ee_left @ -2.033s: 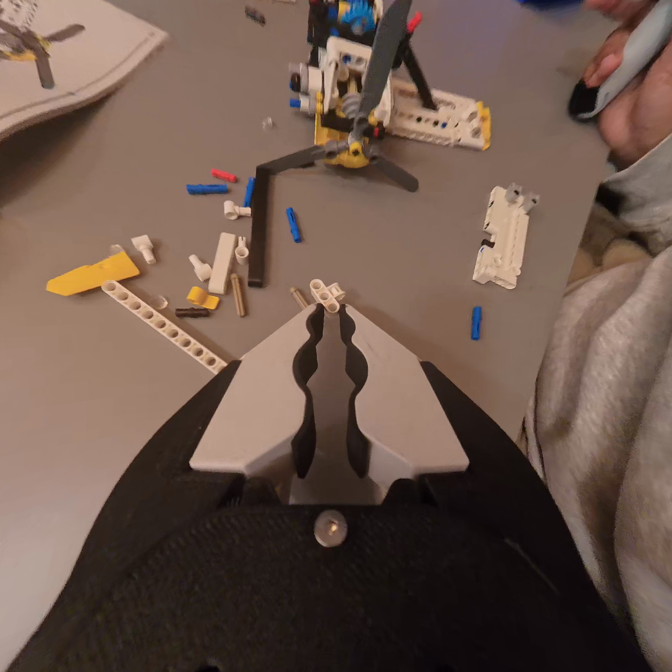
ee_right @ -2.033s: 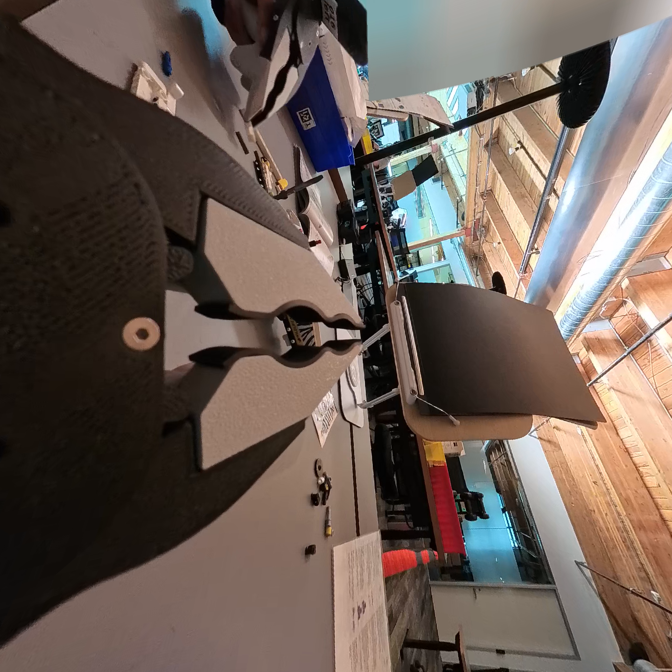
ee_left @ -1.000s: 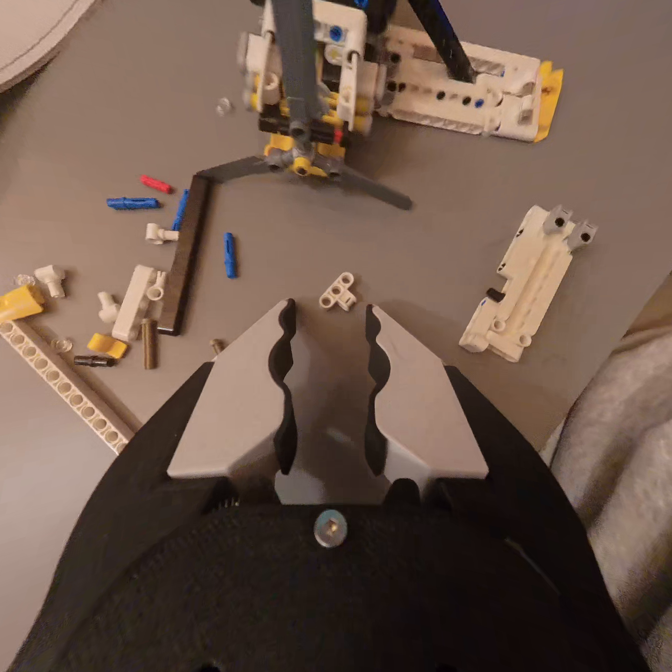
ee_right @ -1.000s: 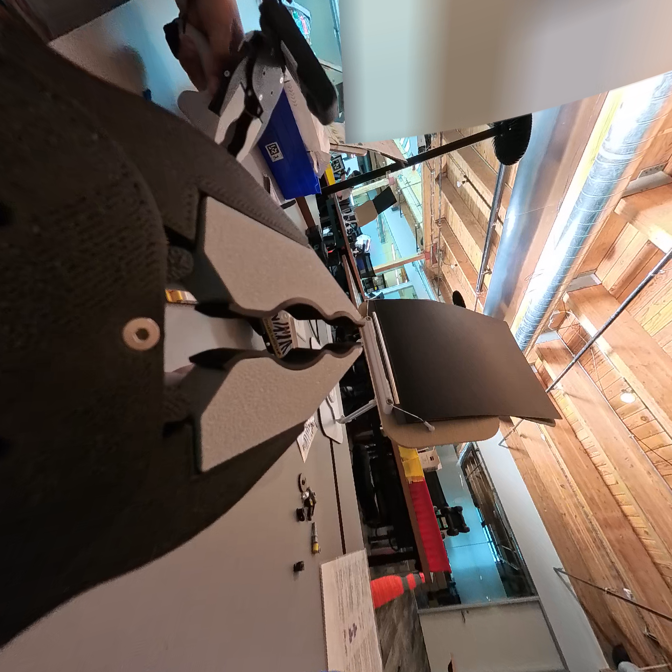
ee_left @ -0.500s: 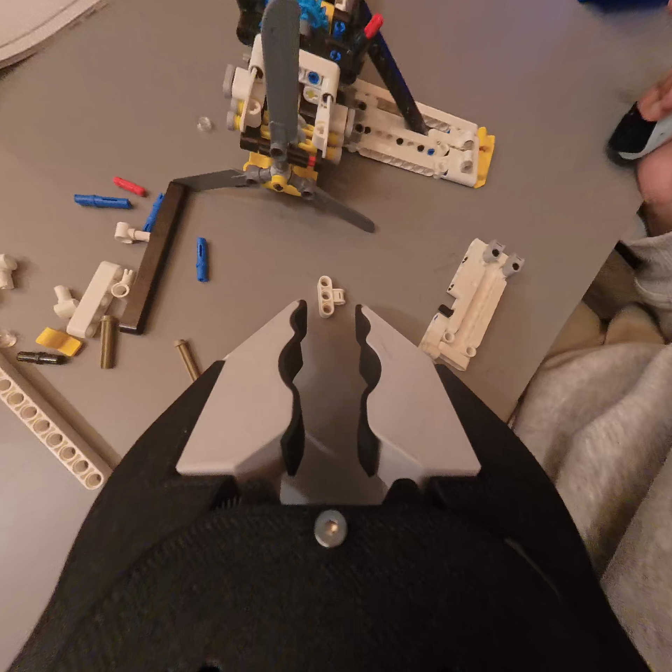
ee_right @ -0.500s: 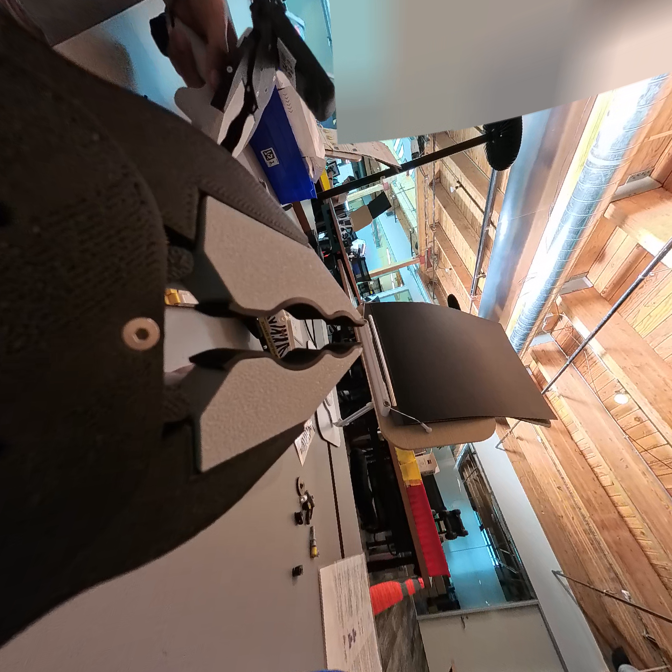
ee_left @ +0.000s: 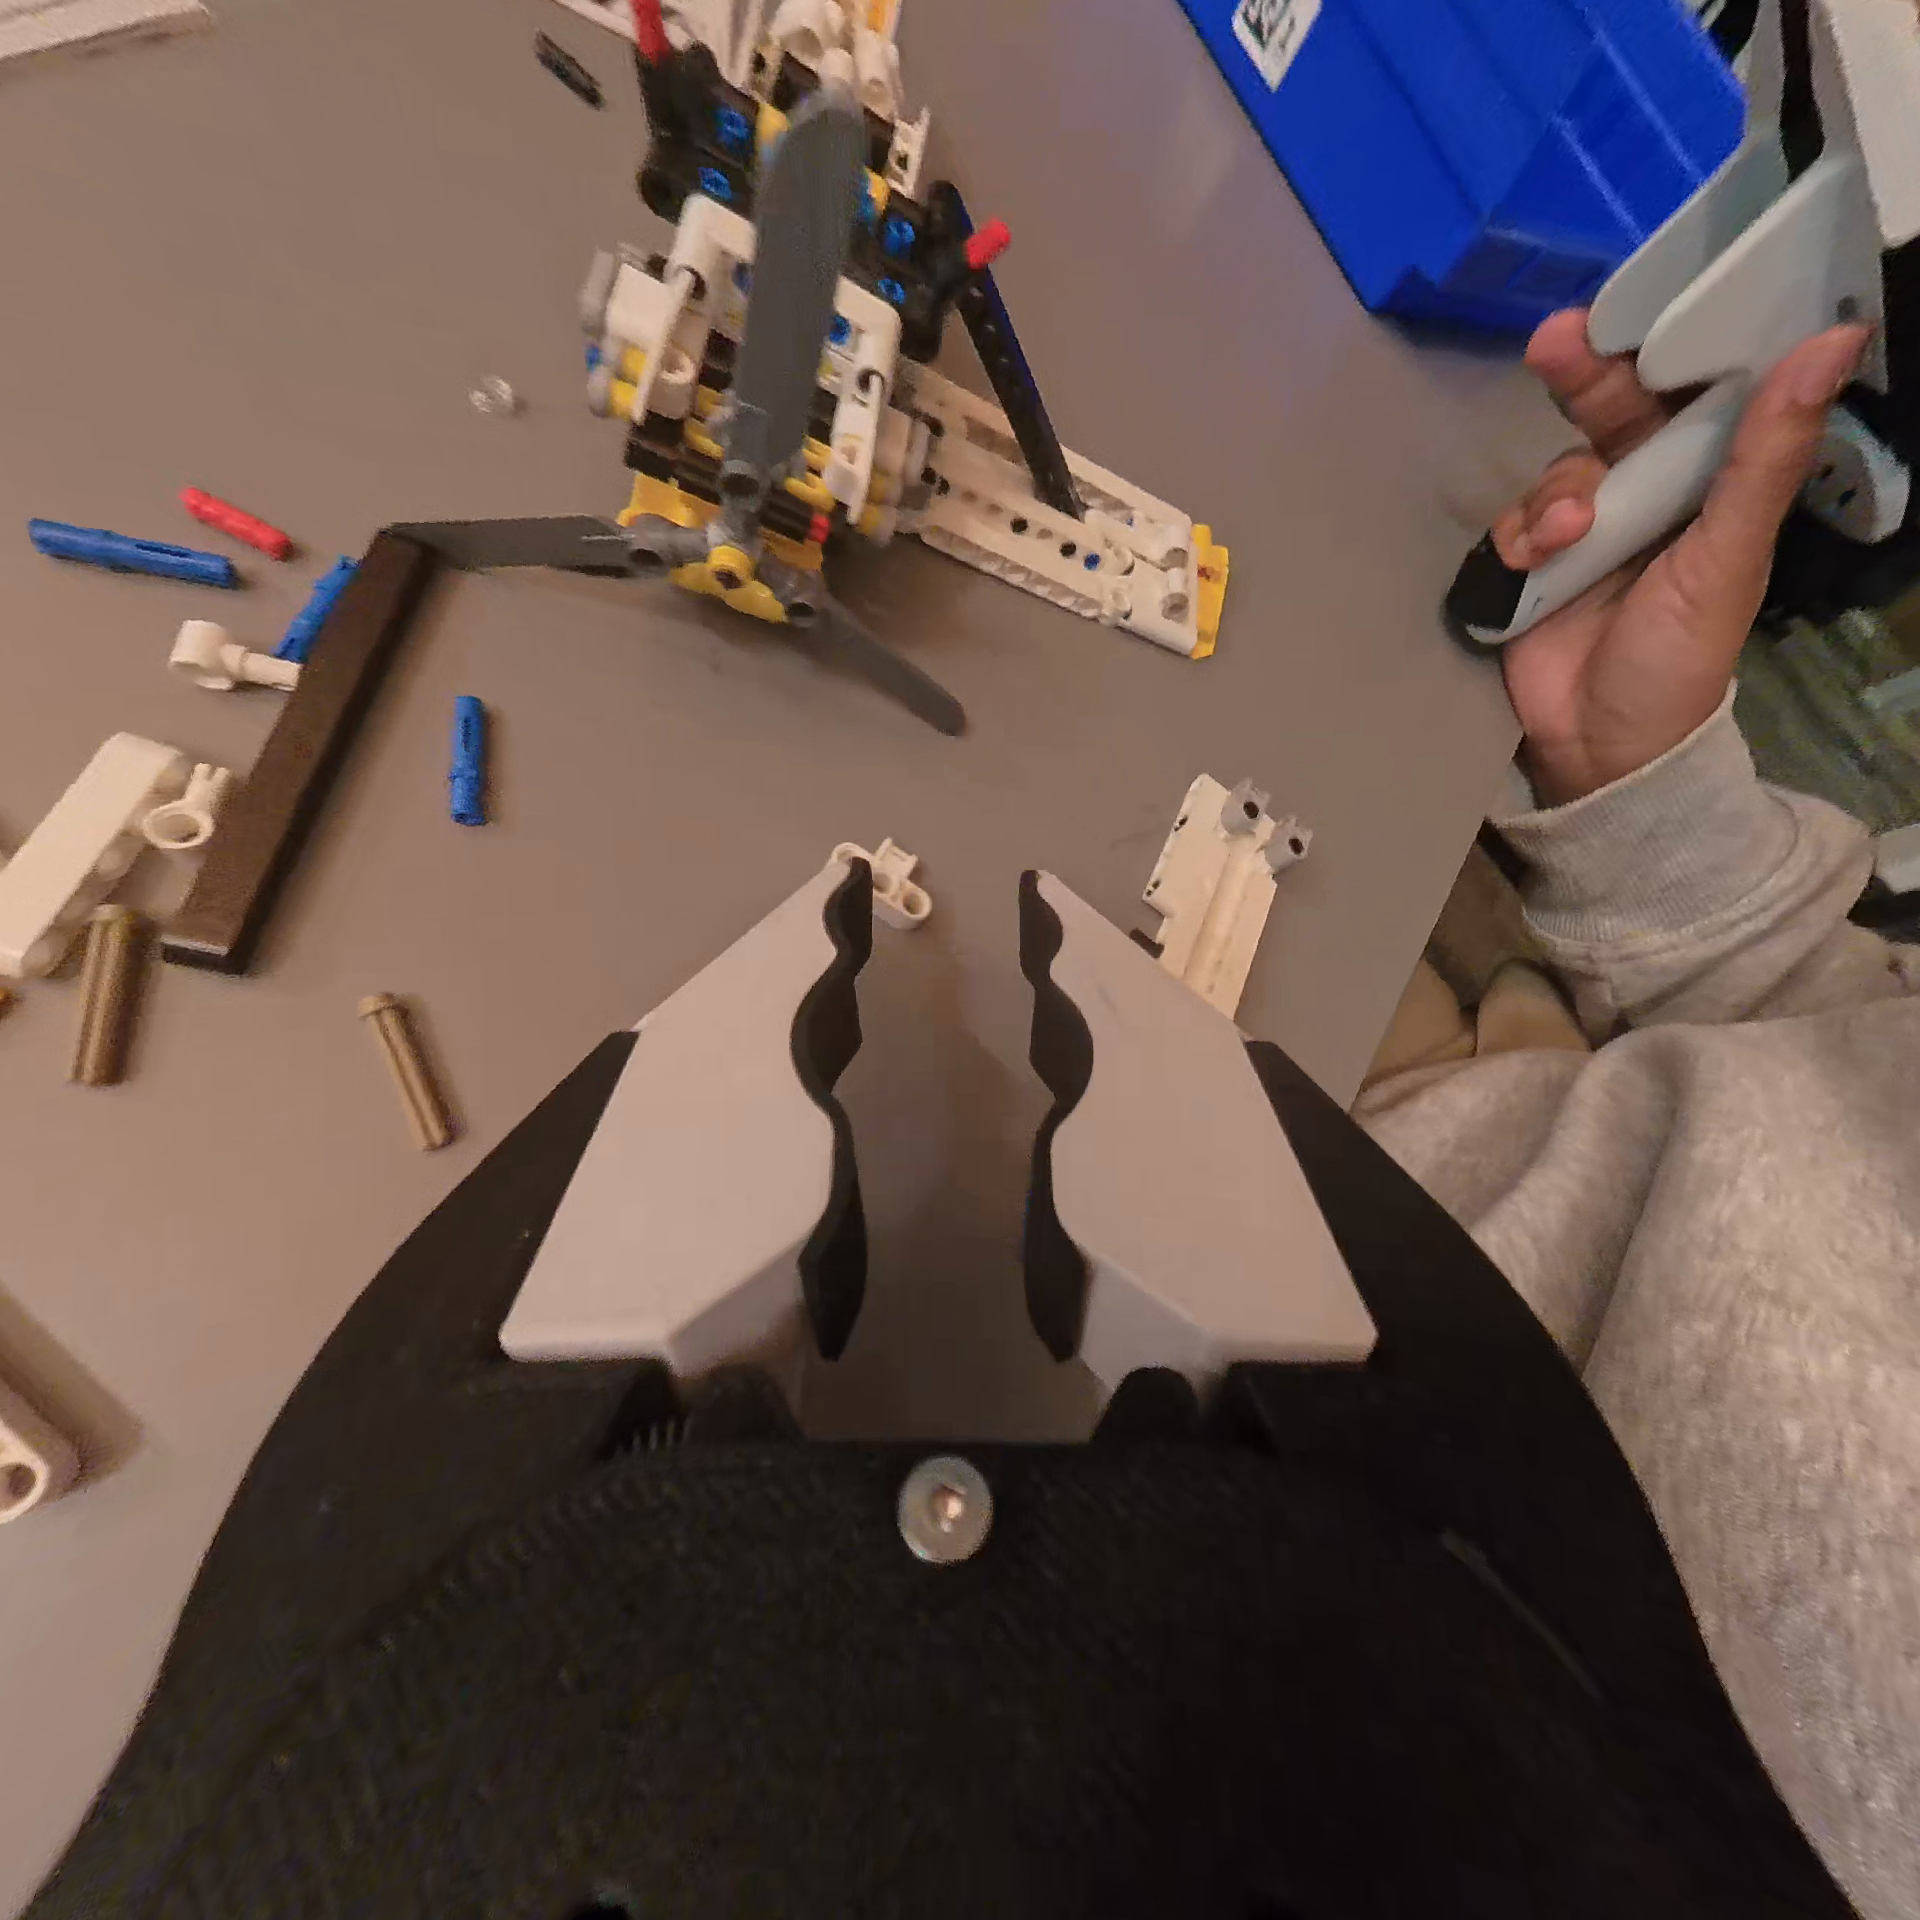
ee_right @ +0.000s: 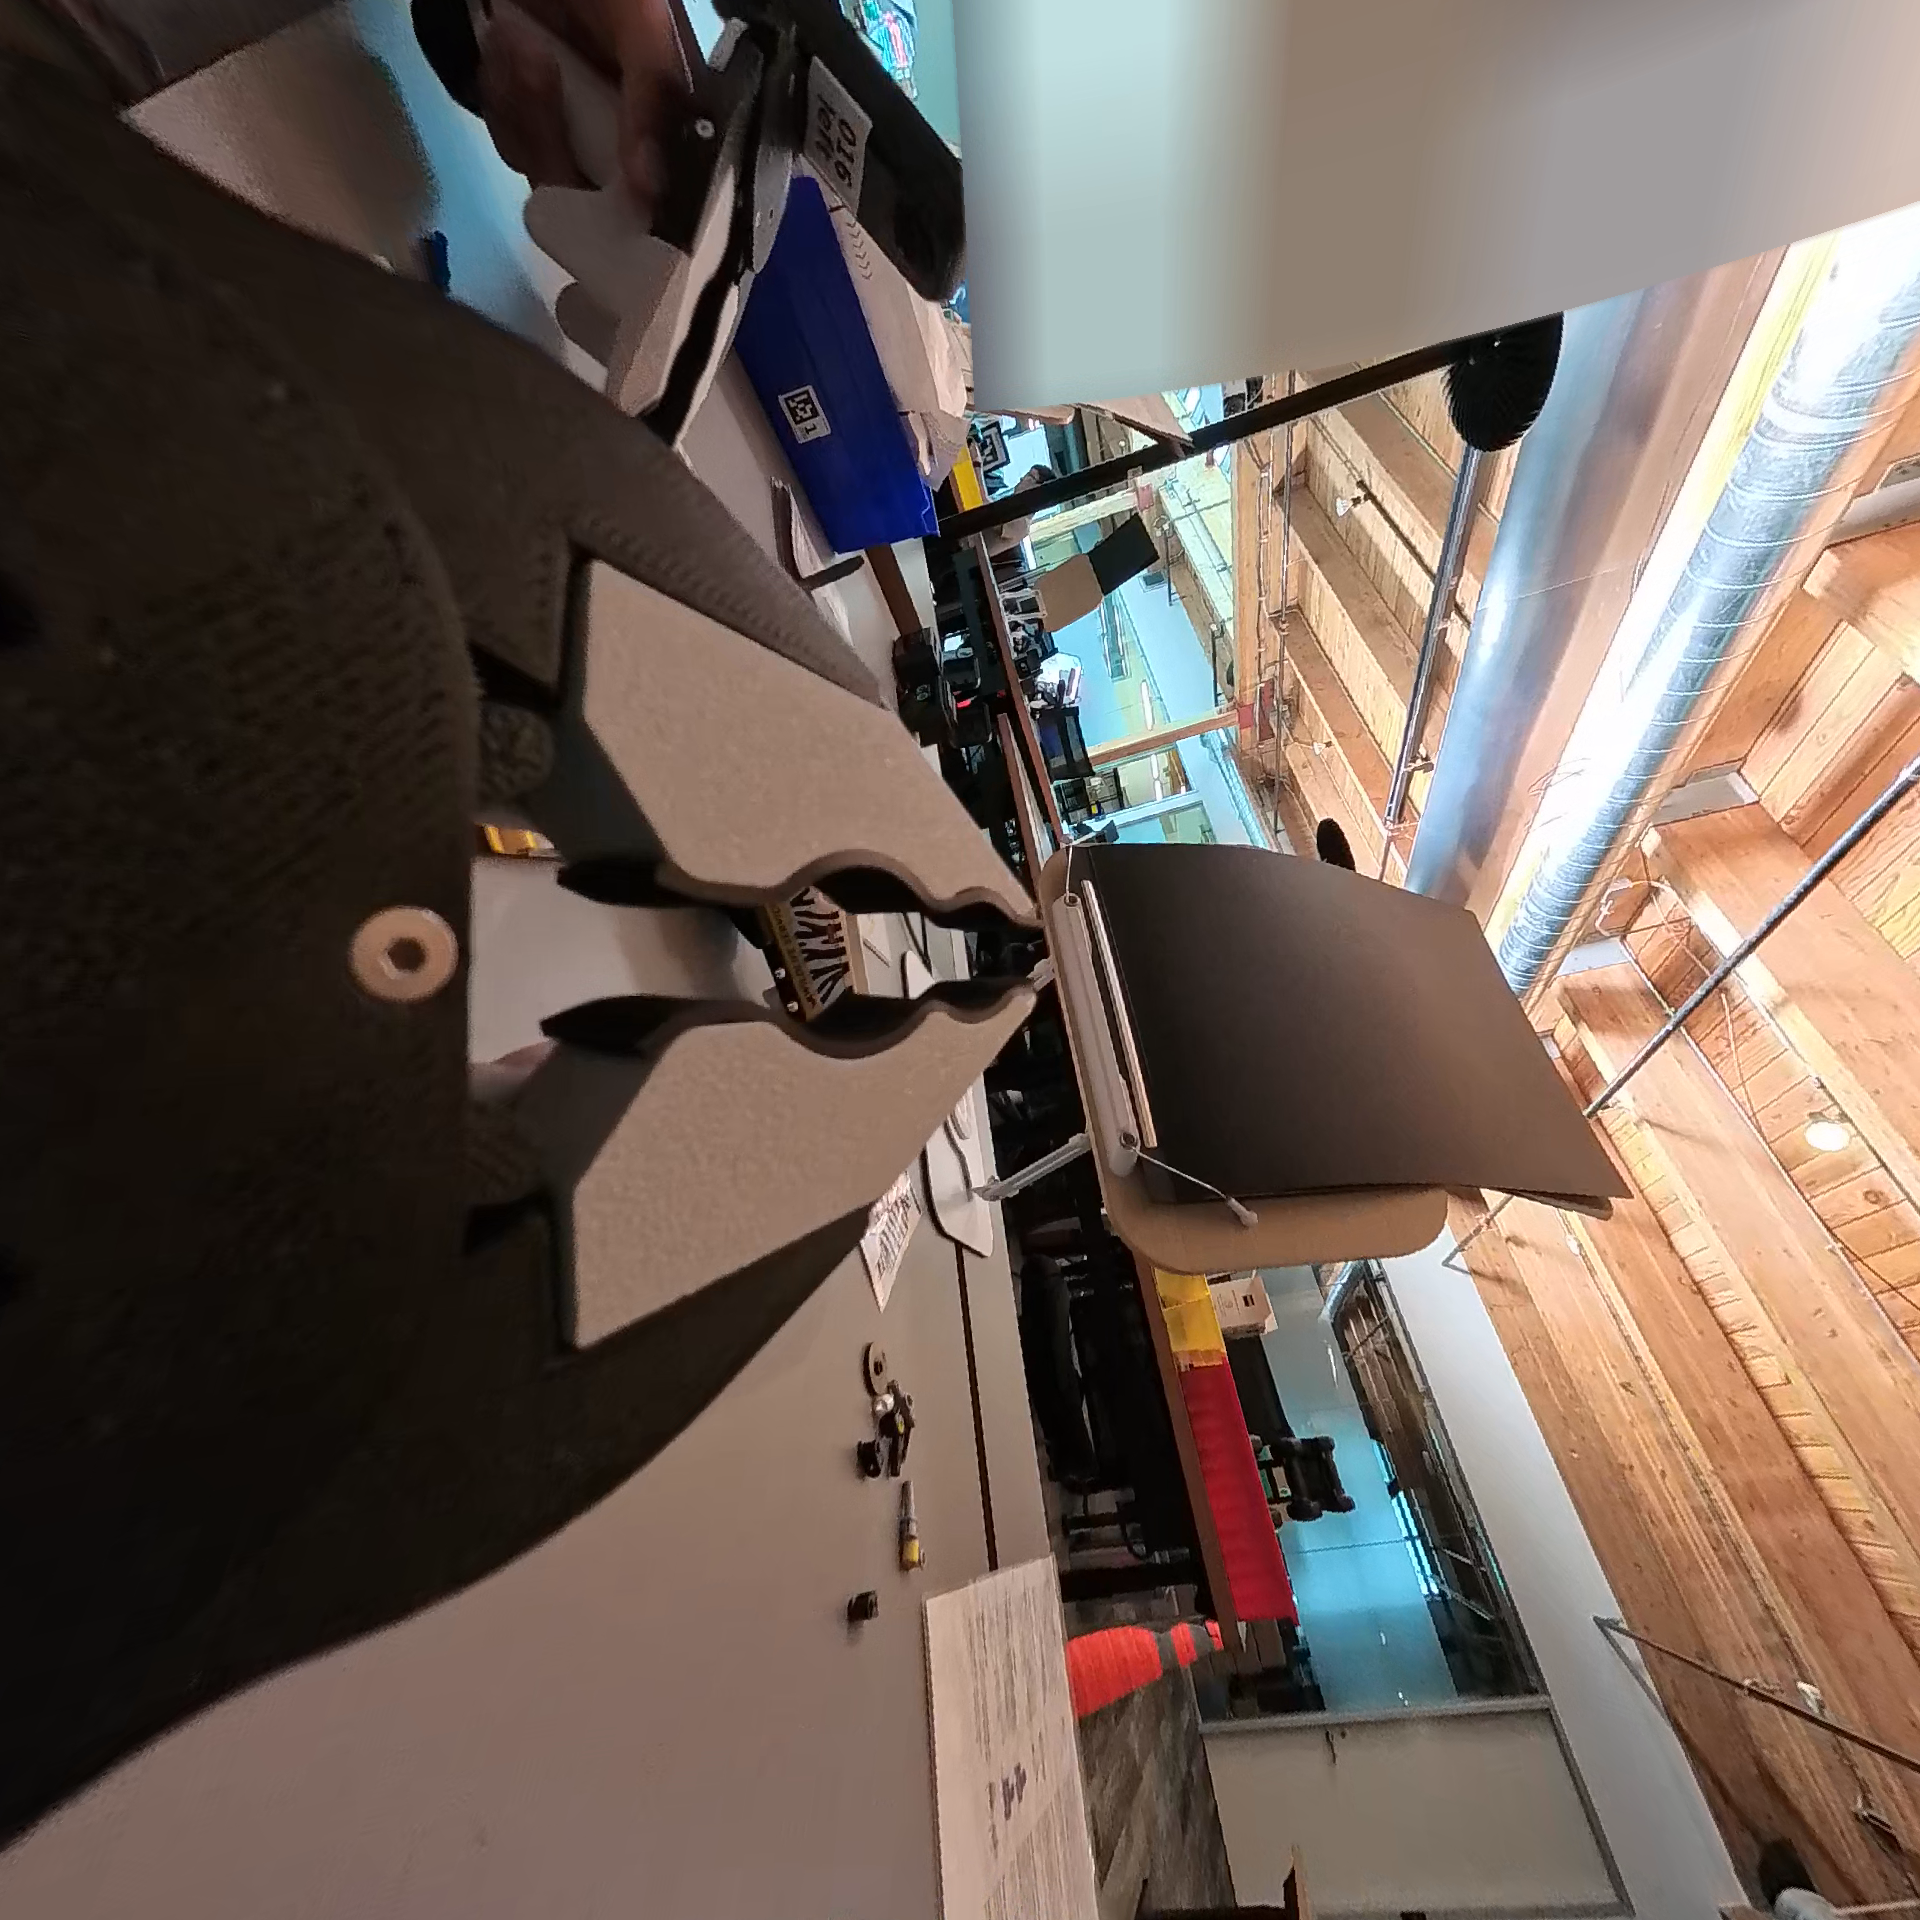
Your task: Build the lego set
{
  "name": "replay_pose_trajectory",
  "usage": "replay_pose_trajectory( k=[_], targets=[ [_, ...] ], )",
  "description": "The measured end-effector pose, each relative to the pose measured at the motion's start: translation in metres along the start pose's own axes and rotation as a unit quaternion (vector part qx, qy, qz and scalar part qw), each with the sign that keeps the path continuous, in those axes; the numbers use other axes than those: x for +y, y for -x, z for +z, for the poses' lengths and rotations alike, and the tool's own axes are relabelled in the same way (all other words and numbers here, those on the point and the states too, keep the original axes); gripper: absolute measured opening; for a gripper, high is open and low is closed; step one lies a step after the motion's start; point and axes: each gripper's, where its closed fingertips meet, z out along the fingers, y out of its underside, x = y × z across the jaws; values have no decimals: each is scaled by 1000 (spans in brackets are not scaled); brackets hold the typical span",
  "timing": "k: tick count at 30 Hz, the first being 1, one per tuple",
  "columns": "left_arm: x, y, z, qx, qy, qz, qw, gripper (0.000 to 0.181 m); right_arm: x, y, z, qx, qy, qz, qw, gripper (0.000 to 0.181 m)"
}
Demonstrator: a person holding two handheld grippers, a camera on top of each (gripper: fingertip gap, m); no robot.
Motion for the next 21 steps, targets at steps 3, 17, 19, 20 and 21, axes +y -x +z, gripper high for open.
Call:
replay_pose_trajectory(
  k=[3, 17, 19, 20, 21],
  targets=[
    [-11, 2, -6, 12, -46, -15, 999, 27, 2, 0, 1, 3, 5, -4, 1000, 6],
    [-55, 22, -60, 104, -280, -107, 948, 27, 15, 8, 8, -8, 45, -39, 998, 22],
    [-56, 22, -63, 140, -284, -135, 939, 29, 18, 14, 10, -19, 54, -56, 997, 26],
    [-57, 23, -65, 151, -291, -145, 934, 29, 20, 17, 10, -22, 58, -65, 996, 27],
    [-59, 26, -69, 157, -301, -156, 928, 29, 21, 19, 11, -23, 62, -73, 995, 27]
  ],
)
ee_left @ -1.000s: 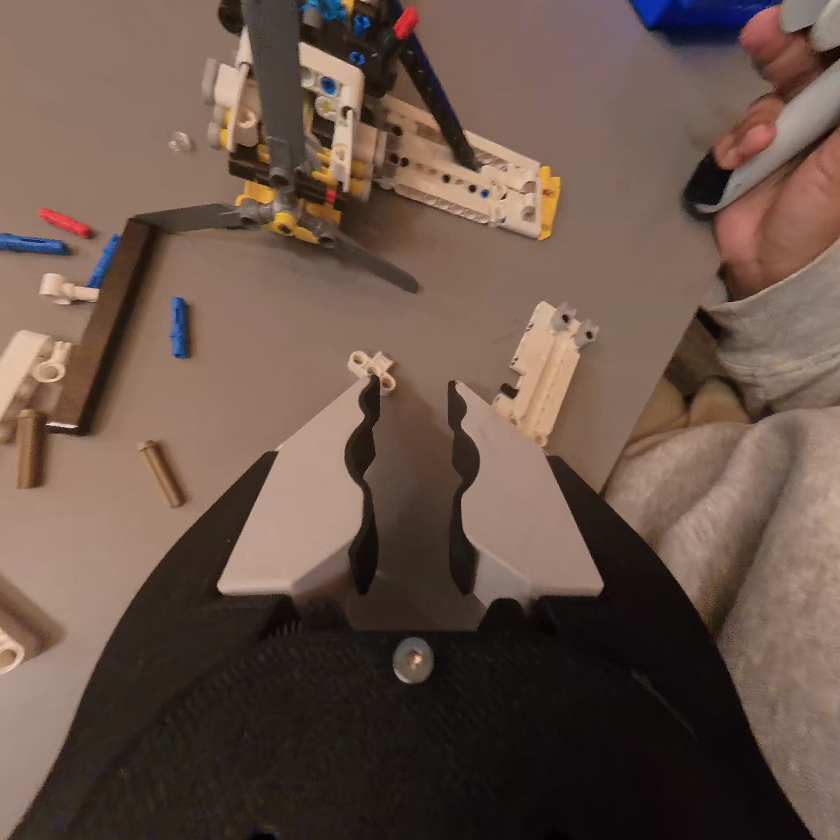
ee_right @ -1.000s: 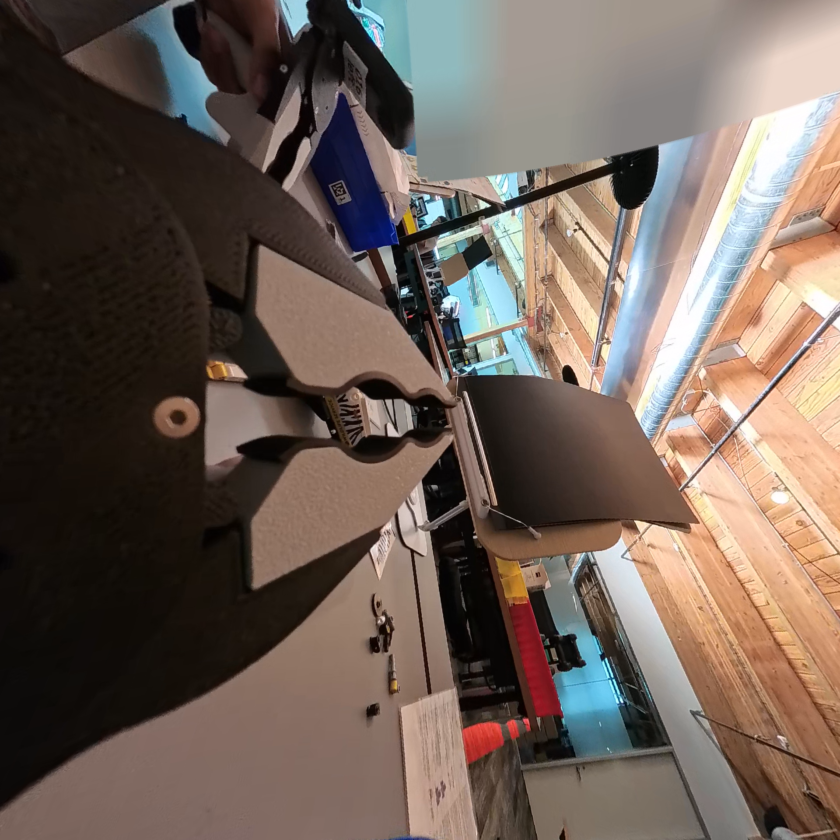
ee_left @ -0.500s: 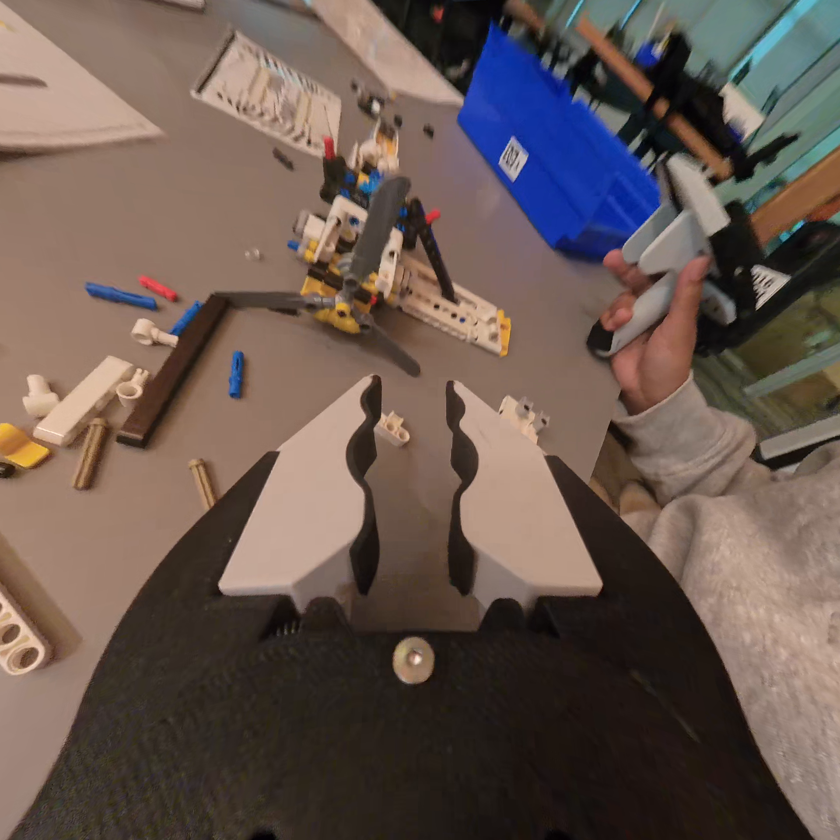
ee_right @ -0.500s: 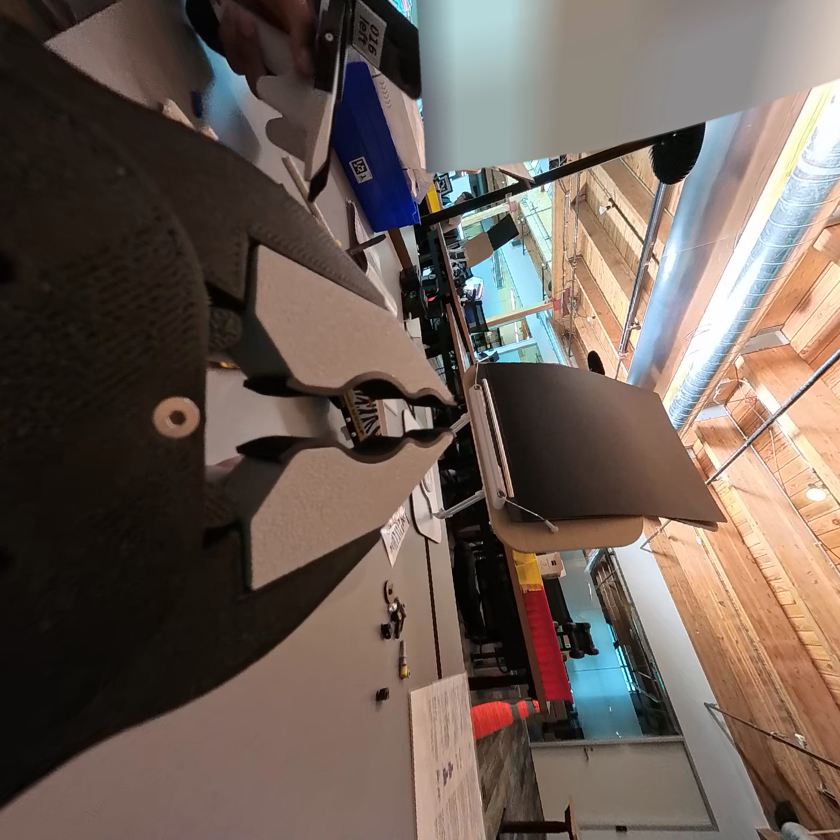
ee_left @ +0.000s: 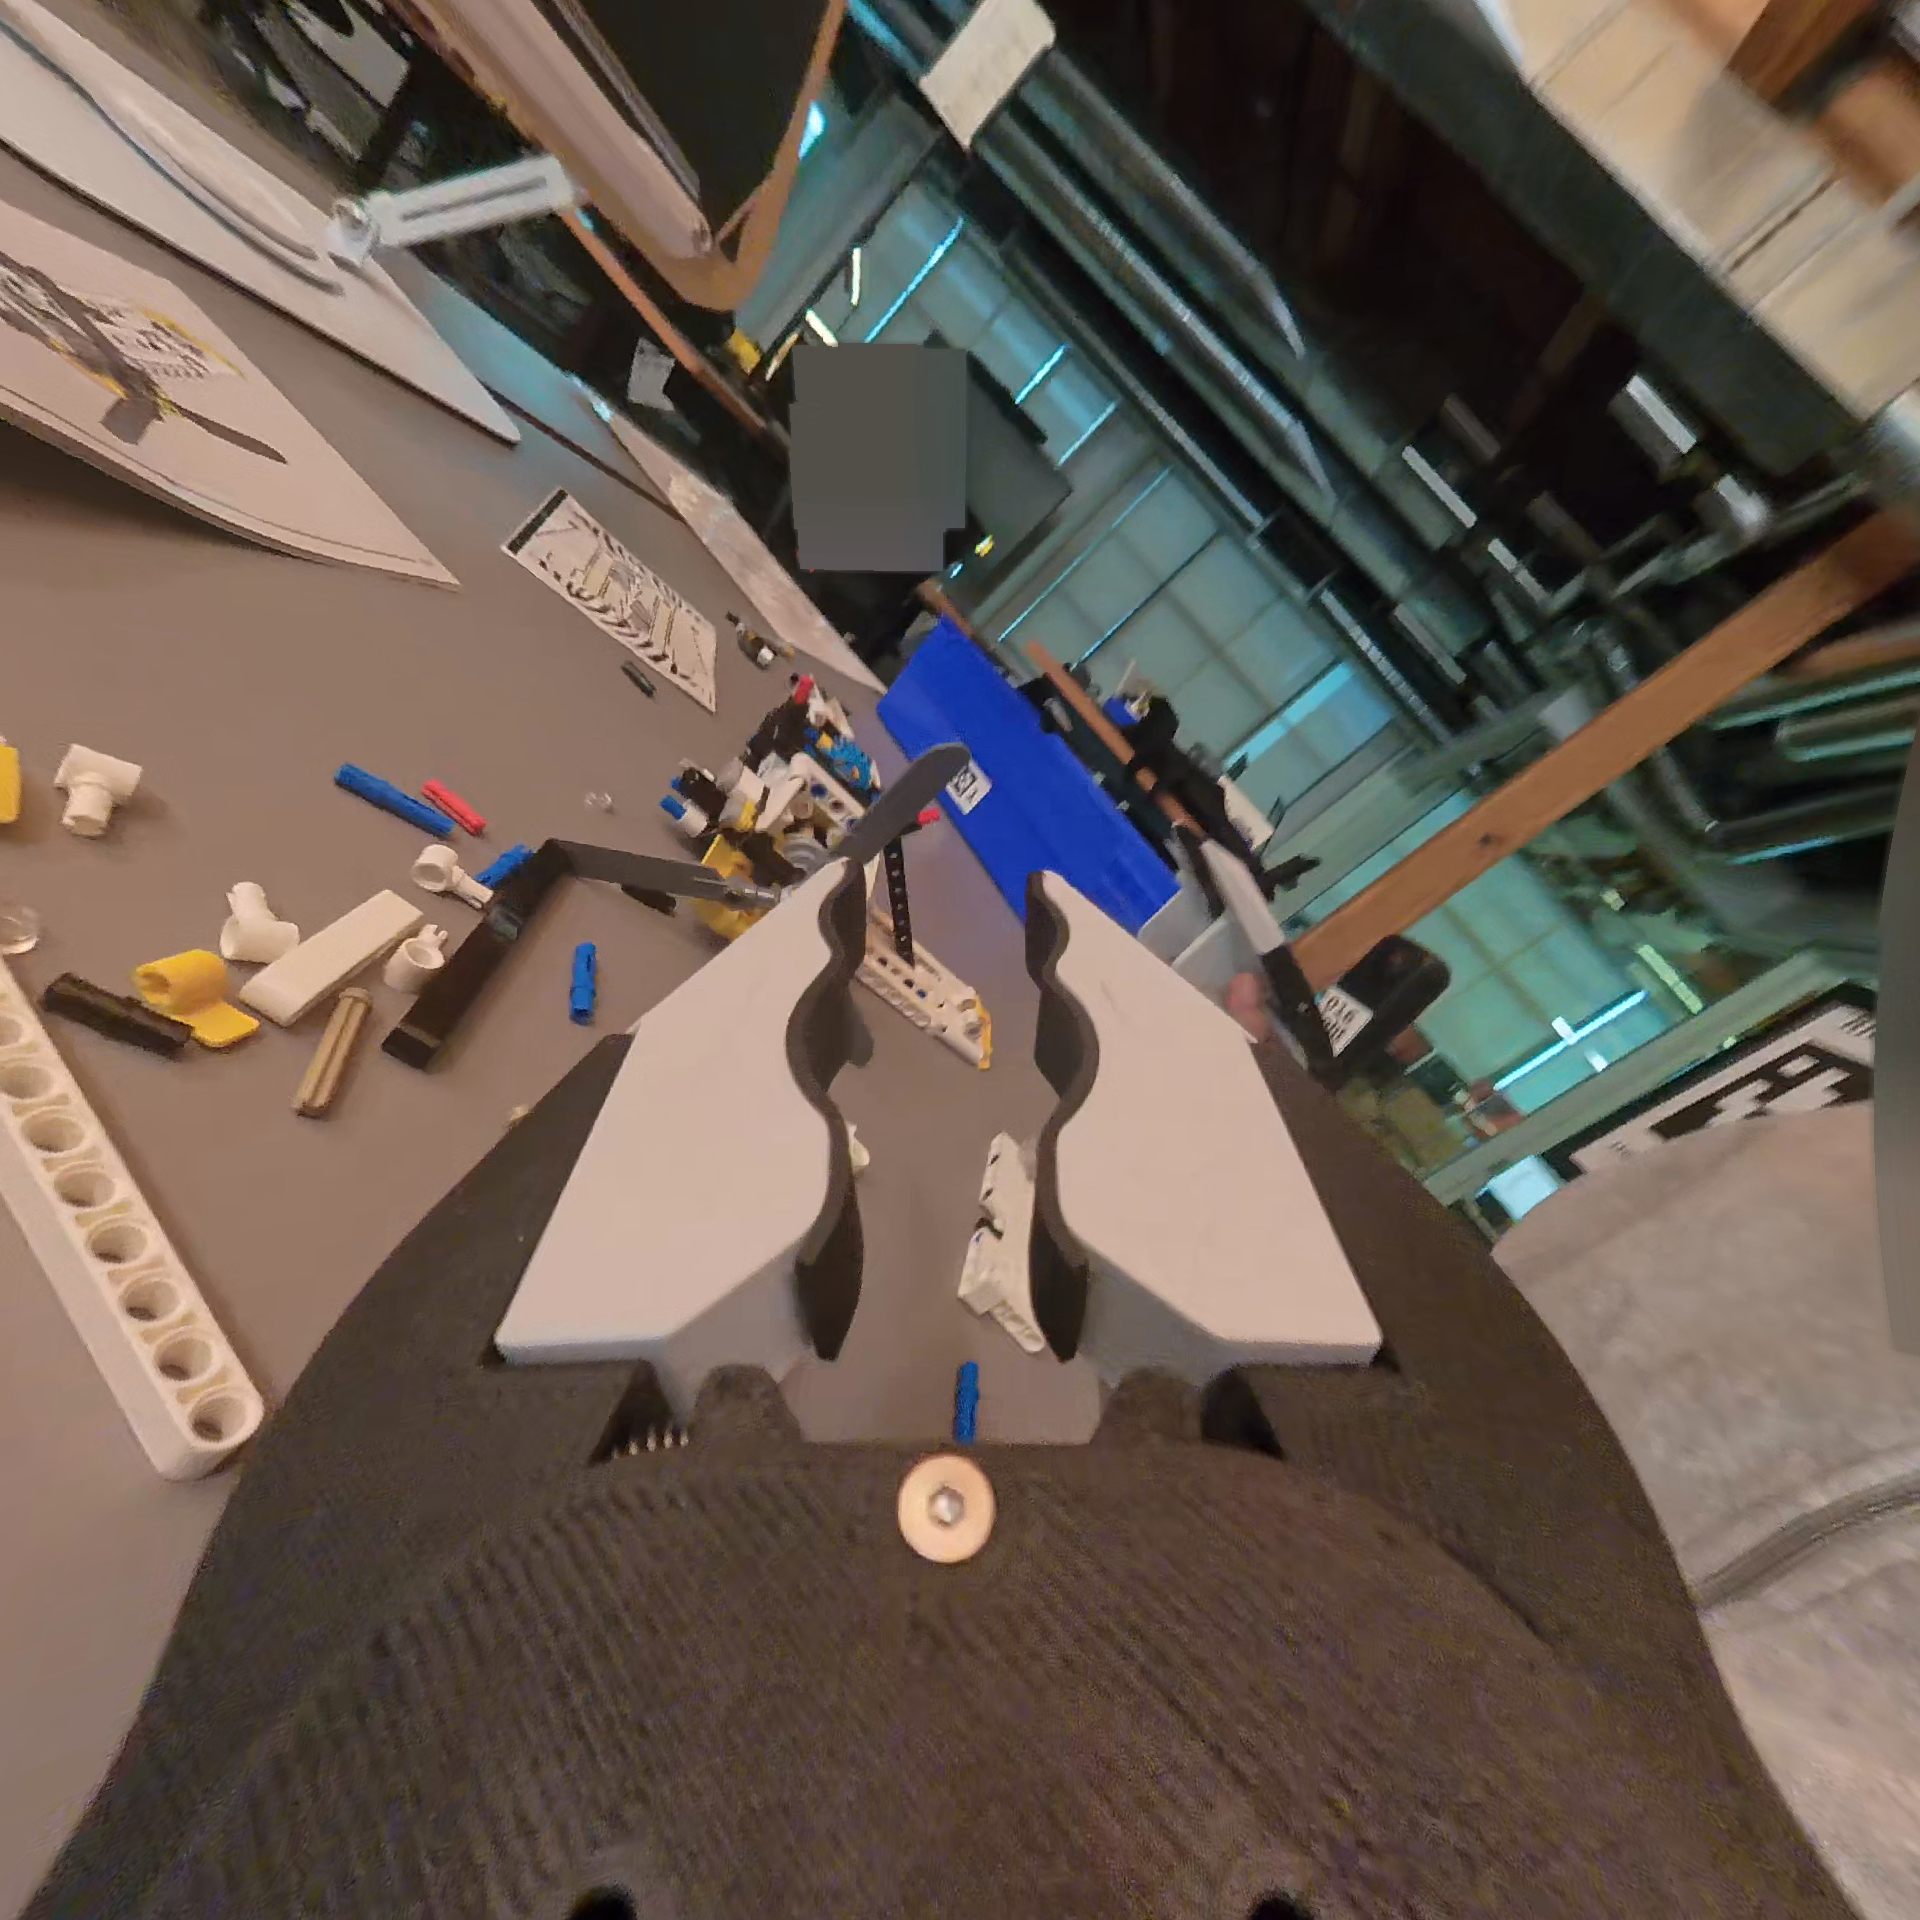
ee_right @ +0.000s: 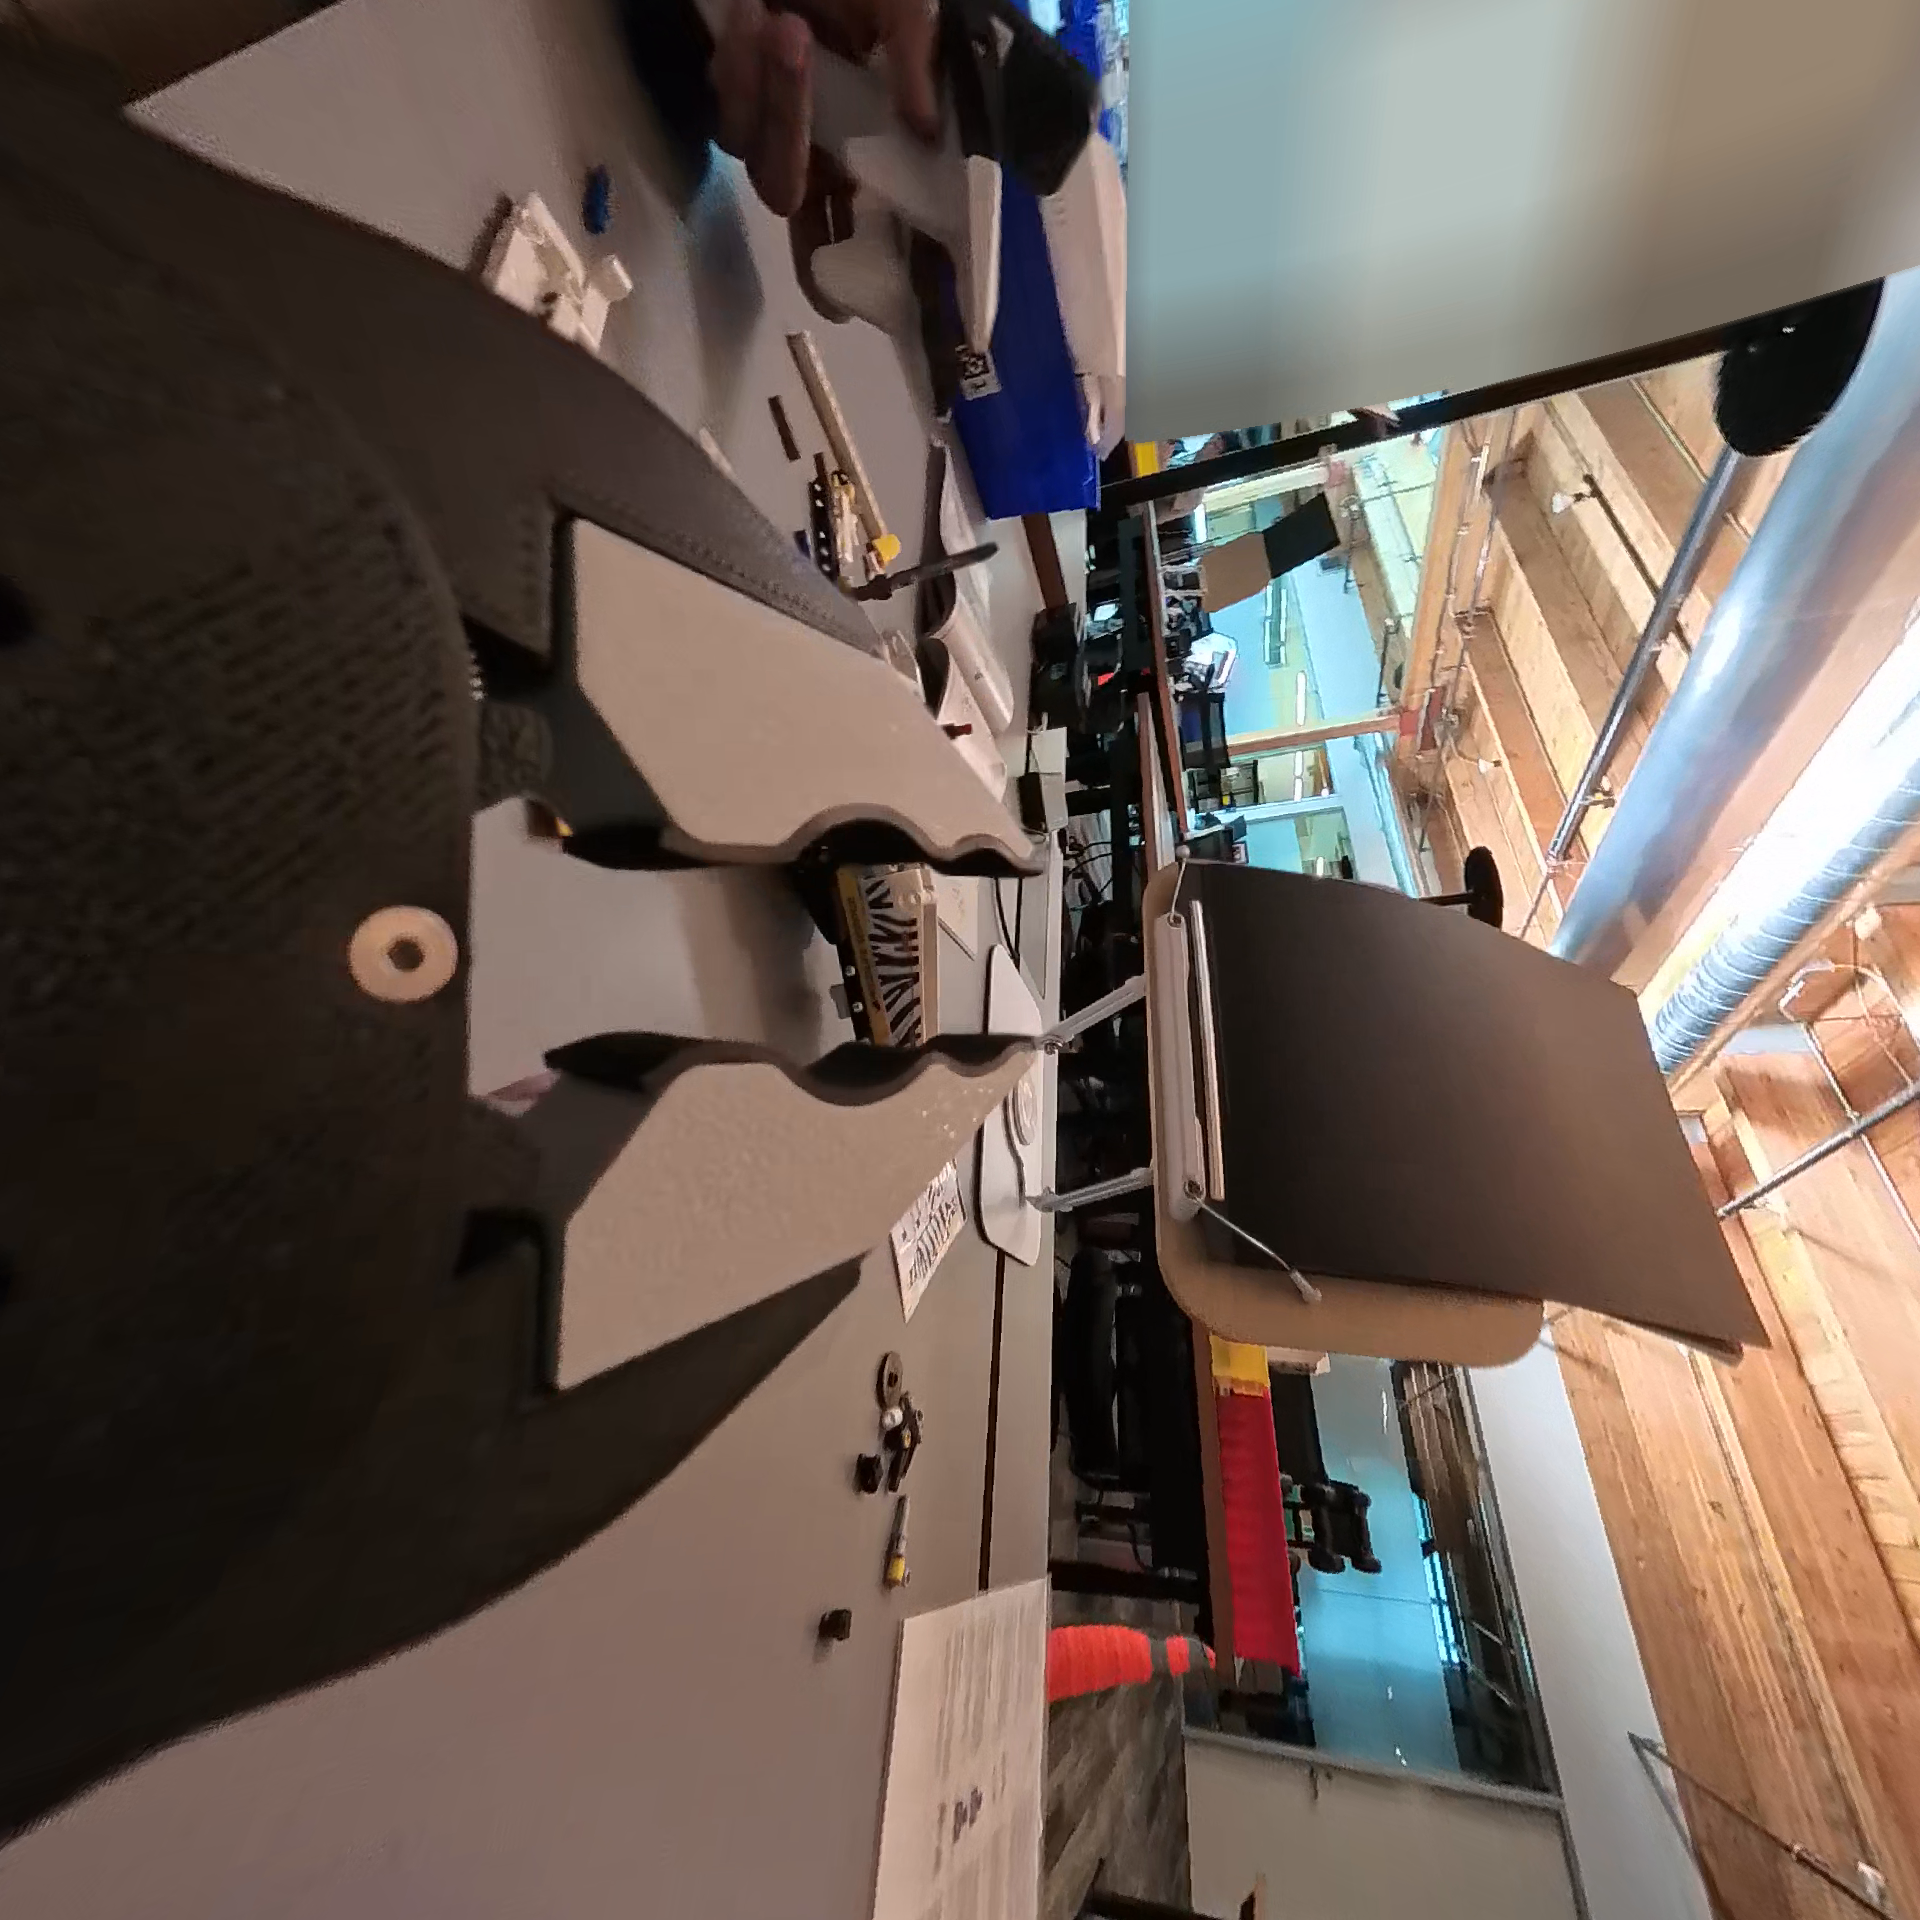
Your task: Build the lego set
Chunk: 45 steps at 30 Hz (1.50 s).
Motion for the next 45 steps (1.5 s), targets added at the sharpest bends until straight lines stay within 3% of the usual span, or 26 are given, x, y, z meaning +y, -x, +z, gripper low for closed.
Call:
replay_pose_trajectory(
  k=[3, 45],
  targets=[
    [-8, 2, -4, 4, -25, -18, 1000, 31, 3, 3, 2, 1, 8, -16, 1000, 28],
    [-4, 7, -2, -17, -18, -9, 1000, 34, -3, -4, -3, 5, -9, 8, 1000, 29]
  ],
)
